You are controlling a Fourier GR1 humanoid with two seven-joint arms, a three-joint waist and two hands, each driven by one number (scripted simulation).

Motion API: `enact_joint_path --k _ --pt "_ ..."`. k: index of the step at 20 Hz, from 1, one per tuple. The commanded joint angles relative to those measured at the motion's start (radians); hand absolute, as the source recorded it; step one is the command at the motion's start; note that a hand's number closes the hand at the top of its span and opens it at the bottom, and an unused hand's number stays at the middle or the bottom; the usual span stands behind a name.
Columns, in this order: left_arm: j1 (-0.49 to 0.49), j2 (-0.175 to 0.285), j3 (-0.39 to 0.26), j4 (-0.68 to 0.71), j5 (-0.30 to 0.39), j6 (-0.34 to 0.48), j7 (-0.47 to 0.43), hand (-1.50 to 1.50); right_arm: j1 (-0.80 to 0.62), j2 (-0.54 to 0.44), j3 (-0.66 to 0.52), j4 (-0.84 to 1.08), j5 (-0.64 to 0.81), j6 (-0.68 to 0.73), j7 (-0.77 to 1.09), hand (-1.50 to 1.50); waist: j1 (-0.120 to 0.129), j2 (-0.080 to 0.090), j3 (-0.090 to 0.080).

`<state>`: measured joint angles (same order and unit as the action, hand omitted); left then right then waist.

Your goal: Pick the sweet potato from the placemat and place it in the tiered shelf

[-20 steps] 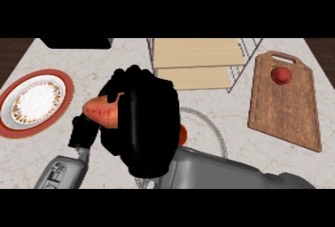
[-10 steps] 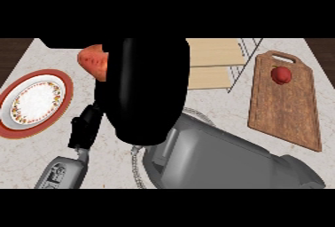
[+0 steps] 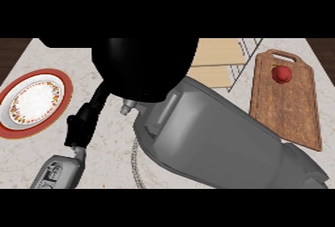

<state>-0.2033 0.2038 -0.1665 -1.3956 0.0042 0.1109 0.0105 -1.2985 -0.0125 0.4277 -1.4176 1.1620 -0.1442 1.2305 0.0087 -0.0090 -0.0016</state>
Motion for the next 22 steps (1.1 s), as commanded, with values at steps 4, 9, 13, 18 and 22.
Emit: enact_joint_path --k 4,9,13,18,22 --pt "0.053 0.002 -0.005 -0.063 -0.005 -0.004 0.009 0.00 -0.060 0.012 -0.090 0.102 0.062 0.075 0.104 1.50 0.005 0.004 0.001" --pt "-0.045 -0.011 0.024 0.019 -0.006 -0.012 0.019 0.00 -0.107 0.012 -0.149 0.199 0.089 0.067 0.011 1.50 -0.002 0.010 0.001" --pt "0.016 -0.031 -0.004 0.007 -0.035 0.002 -0.017 0.00 -0.064 0.012 -0.131 0.239 0.149 0.036 -0.005 1.50 -0.002 0.009 0.001" --pt "-0.012 0.000 0.037 -0.011 -0.023 -0.028 0.001 0.00 -0.076 -0.002 -0.186 0.404 0.190 -0.069 -0.212 1.50 0.007 0.012 0.001" --pt "-0.001 -0.042 0.010 -0.005 -0.048 -0.005 -0.003 0.00 -0.076 0.012 -0.227 0.457 0.225 -0.128 -0.152 1.50 0.007 0.012 0.001"
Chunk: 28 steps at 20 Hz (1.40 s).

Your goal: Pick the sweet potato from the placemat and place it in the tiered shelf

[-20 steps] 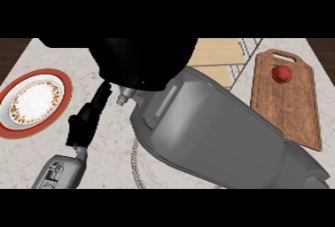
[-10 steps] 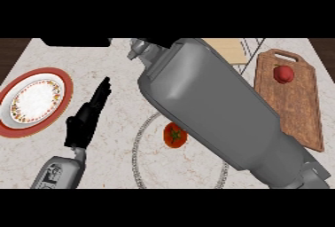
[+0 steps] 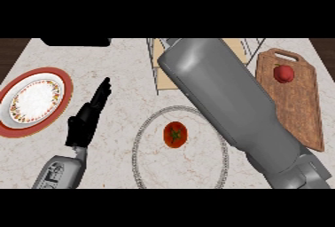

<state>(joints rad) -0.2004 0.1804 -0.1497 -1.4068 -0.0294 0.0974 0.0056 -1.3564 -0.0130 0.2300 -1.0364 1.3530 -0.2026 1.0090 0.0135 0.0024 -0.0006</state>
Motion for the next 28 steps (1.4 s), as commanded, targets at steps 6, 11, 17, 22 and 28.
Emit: enact_joint_path --k 6,11,17,22,28 --pt "-0.027 0.008 0.019 0.009 0.002 -0.022 0.006 0.00 0.089 0.013 -0.114 0.001 -0.076 -0.380 -0.070 1.50 0.003 0.004 0.000" --pt "0.093 -0.020 -0.027 -0.081 -0.024 -0.006 0.012 0.00 0.113 0.009 -0.166 0.042 -0.111 -0.425 -0.171 1.50 0.006 -0.001 0.001" --pt "-0.028 -0.018 0.031 -0.007 -0.008 -0.012 0.050 0.00 0.117 -0.037 -0.182 0.161 0.006 -0.322 -0.042 1.50 -0.015 -0.005 -0.001" --pt "0.048 -0.028 0.010 -0.008 -0.035 -0.009 -0.018 0.00 0.166 -0.037 -0.203 0.129 0.092 -0.349 0.052 -1.50 -0.013 -0.004 0.000" --pt "0.069 -0.044 -0.003 -0.061 -0.051 -0.005 0.023 0.00 0.227 -0.021 -0.231 -0.045 0.037 -0.349 0.013 -1.50 -0.012 -0.005 0.001"
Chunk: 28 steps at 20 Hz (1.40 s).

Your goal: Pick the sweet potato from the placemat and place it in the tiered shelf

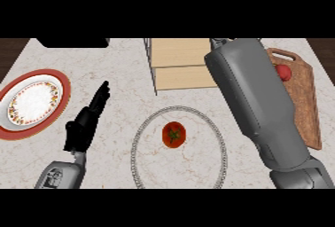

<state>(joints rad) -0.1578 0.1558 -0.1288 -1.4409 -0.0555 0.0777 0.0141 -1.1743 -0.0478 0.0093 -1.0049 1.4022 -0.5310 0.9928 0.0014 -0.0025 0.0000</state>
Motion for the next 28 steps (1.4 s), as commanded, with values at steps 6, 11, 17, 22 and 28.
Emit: enact_joint_path --k 6,11,17,22,28 --pt "-0.003 0.002 0.024 0.000 0.010 -0.023 0.014 0.00 0.048 0.044 -0.040 -0.189 -0.112 -0.017 -0.015 -1.50 -0.002 -0.001 0.000" --pt "-0.091 -0.029 0.010 0.028 -0.031 0.001 0.052 0.00 -0.027 0.015 -0.087 -0.127 -0.217 -0.034 -0.093 -1.50 0.004 0.004 0.000" --pt "-0.028 -0.002 0.021 -0.003 -0.014 -0.033 0.022 0.00 -0.042 -0.001 -0.150 -0.318 -0.192 -0.100 -0.011 -1.50 0.003 -0.002 0.001" --pt "0.009 -0.013 0.035 -0.014 -0.010 -0.014 0.007 0.00 -0.016 -0.055 -0.228 -0.507 -0.171 -0.001 0.079 -1.50 -0.014 -0.008 0.001" --pt "0.027 0.014 0.058 -0.009 0.004 -0.038 -0.001 0.00 0.041 -0.087 -0.311 -0.722 -0.180 0.300 0.238 -1.50 -0.036 -0.017 0.000"
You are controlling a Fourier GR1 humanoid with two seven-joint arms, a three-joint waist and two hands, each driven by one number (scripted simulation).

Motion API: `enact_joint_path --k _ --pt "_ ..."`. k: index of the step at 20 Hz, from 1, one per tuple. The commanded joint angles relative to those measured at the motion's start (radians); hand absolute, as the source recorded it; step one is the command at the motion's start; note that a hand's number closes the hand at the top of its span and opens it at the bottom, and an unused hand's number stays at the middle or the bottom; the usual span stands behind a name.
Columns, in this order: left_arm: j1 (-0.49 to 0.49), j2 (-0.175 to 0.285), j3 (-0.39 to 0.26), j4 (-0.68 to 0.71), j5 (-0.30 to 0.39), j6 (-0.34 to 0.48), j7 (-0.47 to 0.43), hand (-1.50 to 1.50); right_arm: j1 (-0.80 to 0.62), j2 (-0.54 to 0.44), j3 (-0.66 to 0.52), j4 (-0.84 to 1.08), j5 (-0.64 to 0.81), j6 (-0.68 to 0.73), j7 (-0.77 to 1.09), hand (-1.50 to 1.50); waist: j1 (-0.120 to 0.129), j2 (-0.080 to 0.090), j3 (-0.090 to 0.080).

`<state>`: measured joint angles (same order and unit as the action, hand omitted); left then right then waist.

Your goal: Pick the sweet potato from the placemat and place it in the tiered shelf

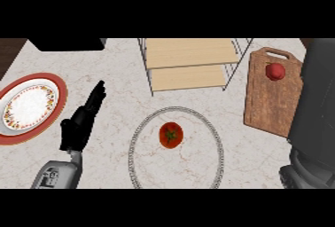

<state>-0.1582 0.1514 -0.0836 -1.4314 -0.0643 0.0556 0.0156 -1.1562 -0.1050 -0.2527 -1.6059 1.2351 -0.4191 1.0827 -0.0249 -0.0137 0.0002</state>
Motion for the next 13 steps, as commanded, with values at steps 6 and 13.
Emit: enact_joint_path --k 6,13 --pt "0.065 0.031 0.020 -0.036 0.009 -0.017 -0.014 0.00 0.265 -0.088 -0.134 -0.419 -0.204 0.433 0.113 -1.50 -0.036 -0.011 0.002" --pt "0.054 0.005 0.017 -0.013 -0.002 0.004 -0.018 0.00 0.437 -0.165 -0.324 -0.698 -0.490 0.681 0.106 -1.50 -0.041 -0.005 0.002"
